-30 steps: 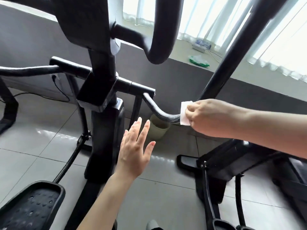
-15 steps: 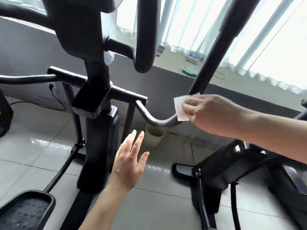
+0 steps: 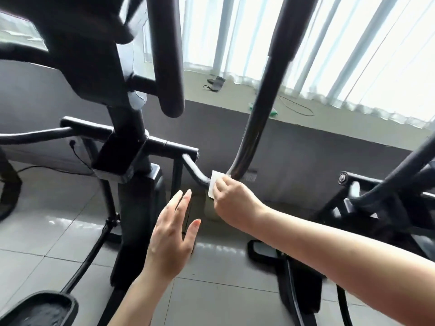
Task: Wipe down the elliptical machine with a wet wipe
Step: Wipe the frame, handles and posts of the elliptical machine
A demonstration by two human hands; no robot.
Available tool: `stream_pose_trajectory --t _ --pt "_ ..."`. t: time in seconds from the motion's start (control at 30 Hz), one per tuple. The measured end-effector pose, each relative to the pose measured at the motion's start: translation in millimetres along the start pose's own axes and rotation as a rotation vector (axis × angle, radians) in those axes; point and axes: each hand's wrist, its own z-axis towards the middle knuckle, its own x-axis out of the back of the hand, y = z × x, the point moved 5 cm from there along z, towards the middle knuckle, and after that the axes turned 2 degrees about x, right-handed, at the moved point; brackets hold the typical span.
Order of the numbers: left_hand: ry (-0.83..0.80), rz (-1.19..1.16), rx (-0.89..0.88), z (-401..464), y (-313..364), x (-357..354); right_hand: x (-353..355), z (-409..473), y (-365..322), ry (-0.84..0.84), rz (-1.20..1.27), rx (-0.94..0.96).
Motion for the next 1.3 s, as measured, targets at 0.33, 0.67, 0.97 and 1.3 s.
stream_pose_trajectory --t 0.33,0.67,0.97,1.3 --pt "-0.013 -0.100 -0.009 -3.3 18.0 -39.4 -36.1 -119.1 36.0 0.373 1.106 -0.785" --pt "0.198 0.038 0.231 19.1 13.4 -43.0 -168.5 12.8 31.6 0.168 2.057 -0.817" --pt "0.286 -0.024 0.322 26.6 18.4 -68.4 -142.2 11.1 55.1 0.147 2.342 -0.228" --pt "0.287 -0.165 0.158 47.5 45.8 -67.2 -117.0 -43.9 62.0 0.393 2.749 -0.342"
